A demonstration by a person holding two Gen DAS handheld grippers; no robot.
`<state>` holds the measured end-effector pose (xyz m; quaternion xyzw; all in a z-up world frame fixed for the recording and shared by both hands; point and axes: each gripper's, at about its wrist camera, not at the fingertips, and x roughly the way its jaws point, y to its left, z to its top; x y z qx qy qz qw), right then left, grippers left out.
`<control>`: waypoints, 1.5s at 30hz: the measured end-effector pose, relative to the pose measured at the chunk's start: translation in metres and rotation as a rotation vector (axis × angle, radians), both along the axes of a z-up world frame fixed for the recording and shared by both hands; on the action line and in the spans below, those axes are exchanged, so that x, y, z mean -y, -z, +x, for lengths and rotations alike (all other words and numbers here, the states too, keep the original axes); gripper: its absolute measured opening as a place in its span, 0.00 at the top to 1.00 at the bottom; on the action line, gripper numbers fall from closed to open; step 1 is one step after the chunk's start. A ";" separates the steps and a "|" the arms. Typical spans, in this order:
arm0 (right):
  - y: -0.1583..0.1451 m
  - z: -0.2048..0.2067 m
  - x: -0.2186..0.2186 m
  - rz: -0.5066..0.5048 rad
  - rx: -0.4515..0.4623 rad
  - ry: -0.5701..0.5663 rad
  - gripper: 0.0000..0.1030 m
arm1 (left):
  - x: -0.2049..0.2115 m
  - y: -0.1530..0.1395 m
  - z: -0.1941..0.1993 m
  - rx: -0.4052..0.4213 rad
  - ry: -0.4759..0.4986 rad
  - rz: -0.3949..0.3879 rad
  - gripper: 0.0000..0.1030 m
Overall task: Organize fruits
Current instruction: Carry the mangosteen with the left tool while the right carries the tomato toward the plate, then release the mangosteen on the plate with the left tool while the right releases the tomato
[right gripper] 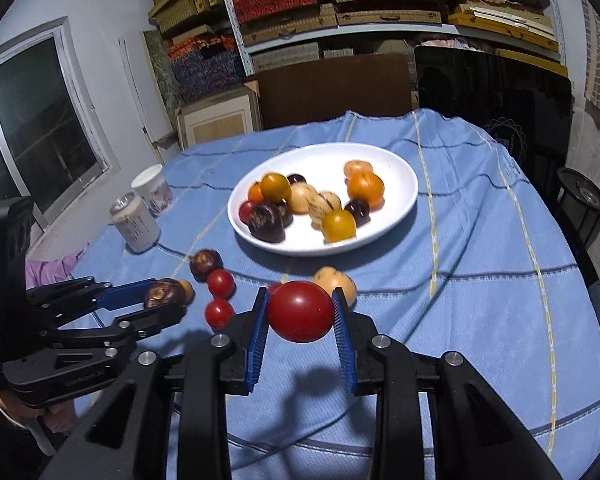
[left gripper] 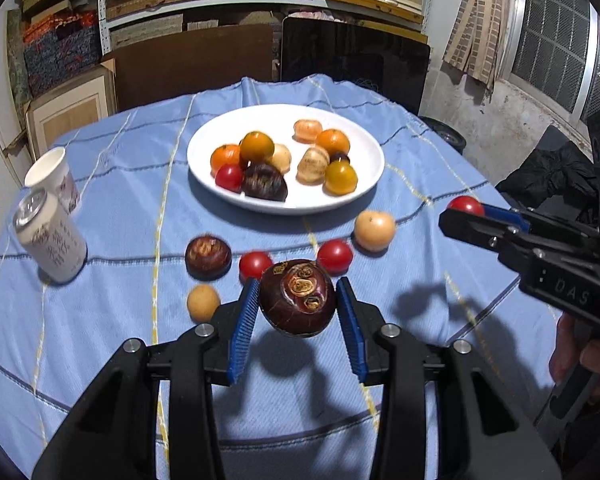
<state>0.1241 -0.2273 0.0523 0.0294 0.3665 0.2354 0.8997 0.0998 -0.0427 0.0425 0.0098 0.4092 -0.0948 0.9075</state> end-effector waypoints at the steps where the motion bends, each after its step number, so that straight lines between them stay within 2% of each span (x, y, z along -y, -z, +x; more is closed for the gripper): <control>1: -0.002 0.000 -0.001 0.003 0.005 -0.002 0.70 | 0.001 -0.004 0.001 0.007 0.004 -0.001 0.62; 11: -0.018 0.021 -0.009 0.028 0.033 0.003 0.70 | 0.018 -0.019 0.024 0.026 0.004 0.014 0.62; 21: -0.027 0.078 -0.021 0.028 0.047 0.026 0.69 | 0.019 -0.021 0.086 0.030 -0.046 0.042 0.62; 25: -0.018 0.113 -0.028 0.027 0.023 0.039 0.70 | 0.016 -0.016 0.117 0.021 -0.070 0.034 0.62; 31: 0.000 0.155 -0.040 0.002 -0.017 0.045 0.70 | 0.017 0.005 0.155 -0.015 -0.093 0.036 0.62; 43: 0.031 0.191 -0.047 0.023 -0.100 0.065 0.68 | 0.026 0.030 0.184 -0.046 -0.074 0.015 0.62; 44: 0.032 0.193 -0.049 0.027 -0.109 0.057 0.67 | 0.027 0.030 0.185 -0.046 -0.072 0.007 0.61; 45: 0.033 0.196 -0.050 0.029 -0.115 0.060 0.64 | 0.027 0.030 0.186 -0.045 -0.070 -0.002 0.56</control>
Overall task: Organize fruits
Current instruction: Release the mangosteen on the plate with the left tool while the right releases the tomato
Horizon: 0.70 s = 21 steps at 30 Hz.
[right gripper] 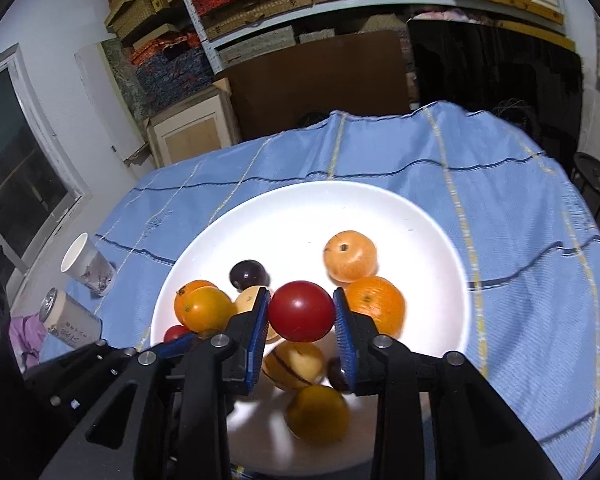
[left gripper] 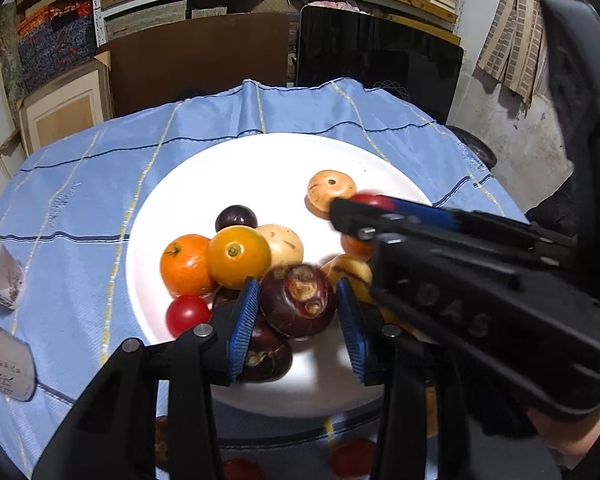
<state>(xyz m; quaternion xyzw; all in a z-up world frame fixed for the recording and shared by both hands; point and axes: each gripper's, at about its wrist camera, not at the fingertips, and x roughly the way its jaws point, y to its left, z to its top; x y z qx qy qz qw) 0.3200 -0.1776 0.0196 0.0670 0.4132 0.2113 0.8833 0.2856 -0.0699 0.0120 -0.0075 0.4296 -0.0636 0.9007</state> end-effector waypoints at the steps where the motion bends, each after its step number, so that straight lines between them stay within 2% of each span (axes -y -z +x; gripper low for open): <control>1: 0.000 0.000 0.000 0.002 0.000 0.008 0.58 | 0.000 -0.001 0.000 0.001 0.003 -0.011 0.51; 2: -0.001 0.000 -0.001 0.002 0.003 0.008 0.58 | 0.001 -0.003 -0.001 0.007 0.002 -0.015 0.43; 6: -0.007 -0.011 0.003 -0.009 0.033 0.019 0.58 | 0.001 -0.017 -0.011 0.075 0.001 0.018 0.41; 9: -0.012 -0.023 0.016 0.027 0.038 0.036 0.57 | -0.007 -0.024 -0.015 0.080 -0.016 -0.007 0.36; 11: -0.014 -0.032 0.027 0.047 0.035 0.058 0.51 | -0.012 -0.027 -0.021 0.082 -0.021 -0.010 0.35; 13: -0.017 -0.043 0.039 0.070 0.033 0.076 0.50 | -0.018 -0.030 -0.029 0.085 -0.031 -0.016 0.33; 15: -0.018 -0.055 0.052 0.090 0.030 0.099 0.49 | -0.025 -0.033 -0.038 0.088 -0.042 -0.022 0.32; 17: -0.016 -0.067 0.061 0.105 0.021 0.115 0.44 | -0.031 -0.035 -0.050 0.087 -0.048 -0.026 0.30; 21: -0.008 -0.099 0.078 0.132 -0.003 0.137 0.41 | -0.041 -0.035 -0.080 0.088 -0.060 -0.029 0.25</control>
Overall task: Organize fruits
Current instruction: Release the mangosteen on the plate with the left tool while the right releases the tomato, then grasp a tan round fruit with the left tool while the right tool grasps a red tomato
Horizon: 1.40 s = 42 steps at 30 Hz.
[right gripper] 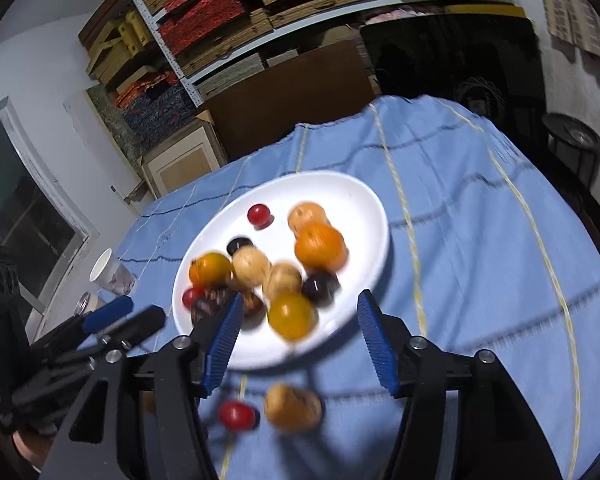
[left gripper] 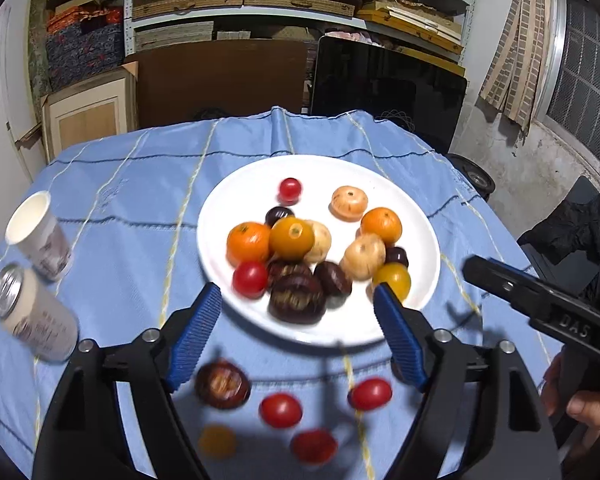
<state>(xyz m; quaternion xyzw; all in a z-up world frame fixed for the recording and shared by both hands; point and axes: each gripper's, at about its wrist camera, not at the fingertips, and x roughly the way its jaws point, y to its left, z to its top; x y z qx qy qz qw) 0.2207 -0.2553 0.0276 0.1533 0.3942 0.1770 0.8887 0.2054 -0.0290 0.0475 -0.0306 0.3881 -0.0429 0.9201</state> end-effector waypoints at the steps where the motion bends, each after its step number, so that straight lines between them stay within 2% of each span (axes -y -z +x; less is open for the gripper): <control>1: 0.002 -0.008 0.003 0.007 -0.008 0.003 0.40 | -0.003 0.001 -0.010 -0.003 0.000 0.001 0.25; 12: 0.028 -0.073 0.013 0.041 -0.053 0.005 0.39 | -0.032 0.024 -0.092 -0.041 -0.046 0.014 0.23; 14: 0.032 -0.083 0.008 0.026 -0.053 -0.004 0.31 | -0.036 0.030 -0.101 -0.056 -0.047 0.012 0.23; 16: 0.034 -0.088 0.003 0.013 -0.049 -0.022 0.30 | -0.038 0.037 -0.110 -0.072 -0.043 0.017 0.23; 22: 0.040 -0.098 -0.010 0.003 -0.061 -0.072 0.30 | -0.042 0.048 -0.113 -0.093 -0.038 0.042 0.23; 27: 0.038 -0.107 -0.017 -0.021 -0.012 -0.091 0.30 | -0.055 0.053 -0.100 -0.111 -0.045 0.045 0.23; 28: 0.037 -0.106 -0.018 -0.021 -0.015 -0.100 0.30 | -0.055 0.055 -0.097 -0.117 -0.045 0.053 0.25; 30: 0.036 -0.107 -0.024 -0.032 -0.009 -0.122 0.30 | -0.054 0.062 -0.088 -0.137 -0.035 0.054 0.38; 31: 0.035 -0.107 -0.028 -0.040 -0.004 -0.136 0.30 | -0.054 0.065 -0.084 -0.147 -0.029 0.046 0.42; 33: 0.034 -0.108 -0.035 -0.061 0.001 -0.158 0.30 | -0.054 0.071 -0.079 -0.156 -0.034 0.041 0.61; 36: 0.033 -0.109 -0.045 -0.080 0.003 -0.196 0.30 | -0.057 0.074 -0.076 -0.146 -0.047 0.022 0.76; 39: 0.034 -0.109 -0.064 -0.128 0.004 -0.241 0.30 | -0.058 0.074 -0.077 -0.136 -0.041 0.032 0.76; 42: 0.034 -0.109 -0.089 -0.203 0.025 -0.300 0.30 | -0.062 0.076 -0.077 -0.136 -0.037 -0.003 0.76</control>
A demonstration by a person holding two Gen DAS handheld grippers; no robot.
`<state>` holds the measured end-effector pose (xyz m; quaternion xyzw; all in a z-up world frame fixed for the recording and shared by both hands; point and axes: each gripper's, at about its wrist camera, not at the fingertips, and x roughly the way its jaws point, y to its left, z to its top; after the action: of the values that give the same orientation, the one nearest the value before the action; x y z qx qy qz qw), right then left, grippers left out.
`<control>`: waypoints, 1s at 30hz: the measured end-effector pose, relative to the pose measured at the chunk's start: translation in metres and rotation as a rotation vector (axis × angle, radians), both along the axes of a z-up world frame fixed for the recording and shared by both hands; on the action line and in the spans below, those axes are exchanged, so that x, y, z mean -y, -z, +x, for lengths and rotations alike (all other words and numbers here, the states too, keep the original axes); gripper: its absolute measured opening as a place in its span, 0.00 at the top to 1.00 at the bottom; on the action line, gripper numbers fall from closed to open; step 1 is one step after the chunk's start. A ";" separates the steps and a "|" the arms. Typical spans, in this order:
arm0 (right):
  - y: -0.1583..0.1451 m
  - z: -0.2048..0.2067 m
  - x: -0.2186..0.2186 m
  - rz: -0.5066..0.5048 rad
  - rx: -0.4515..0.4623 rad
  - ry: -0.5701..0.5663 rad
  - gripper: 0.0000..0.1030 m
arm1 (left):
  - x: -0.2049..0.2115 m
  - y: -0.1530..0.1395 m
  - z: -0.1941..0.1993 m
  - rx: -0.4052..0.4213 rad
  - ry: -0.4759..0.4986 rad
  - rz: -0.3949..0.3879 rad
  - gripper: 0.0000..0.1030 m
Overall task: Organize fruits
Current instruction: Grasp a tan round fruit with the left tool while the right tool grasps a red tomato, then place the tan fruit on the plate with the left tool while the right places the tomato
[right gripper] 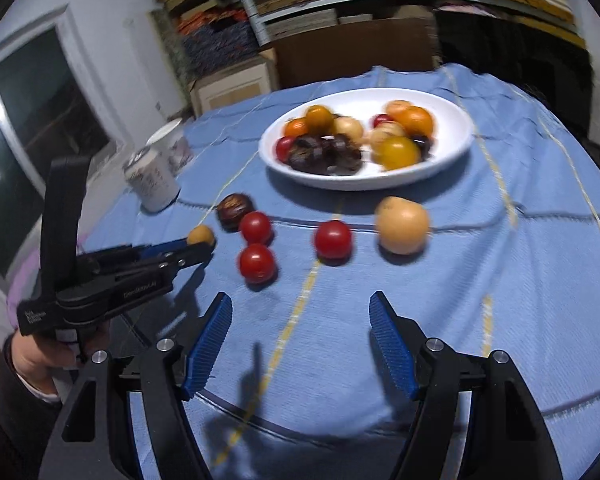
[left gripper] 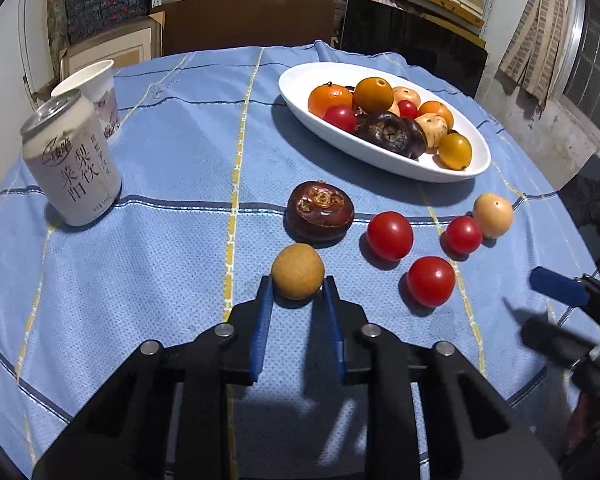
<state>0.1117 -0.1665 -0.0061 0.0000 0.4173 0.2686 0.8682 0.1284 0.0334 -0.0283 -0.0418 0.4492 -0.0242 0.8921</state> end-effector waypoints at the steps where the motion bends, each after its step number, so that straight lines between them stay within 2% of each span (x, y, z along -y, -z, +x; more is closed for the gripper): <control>1: 0.001 0.001 -0.010 -0.042 0.010 -0.024 0.30 | -0.001 0.000 0.000 0.001 0.001 -0.007 0.76; 5: 0.008 0.011 -0.039 -0.124 0.018 -0.072 0.37 | -0.001 0.002 0.000 0.006 0.011 -0.020 0.76; 10: 0.014 0.023 -0.060 -0.149 0.007 -0.102 0.48 | -0.005 0.002 0.001 0.008 0.018 -0.045 0.76; 12: 0.020 0.027 -0.066 -0.153 -0.012 -0.109 0.66 | -0.005 0.002 0.002 0.011 0.020 -0.045 0.76; 13: 0.021 0.028 -0.067 -0.153 -0.010 -0.110 0.72 | -0.004 0.002 0.002 0.013 0.021 -0.043 0.75; 20: 0.020 0.022 -0.052 -0.104 -0.024 -0.084 0.72 | -0.004 0.003 0.005 0.035 0.015 -0.056 0.74; 24: 0.020 0.015 -0.040 -0.069 -0.038 -0.063 0.72 | -0.006 0.003 0.008 0.040 0.009 -0.093 0.69; 26: 0.019 0.012 -0.036 -0.059 -0.041 -0.055 0.72 | -0.004 0.003 0.008 0.041 0.010 -0.081 0.69; 28: 0.016 0.009 -0.030 -0.047 -0.040 -0.046 0.72 | -0.004 0.003 0.008 0.040 0.006 -0.072 0.75; 30: 0.013 0.007 -0.023 -0.028 -0.041 -0.037 0.72 | -0.007 0.003 0.008 0.032 -0.001 -0.093 0.75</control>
<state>0.1189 -0.1431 -0.0190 -0.0145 0.4387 0.2785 0.8543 0.1360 0.0403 -0.0313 -0.0830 0.4334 -0.0453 0.8962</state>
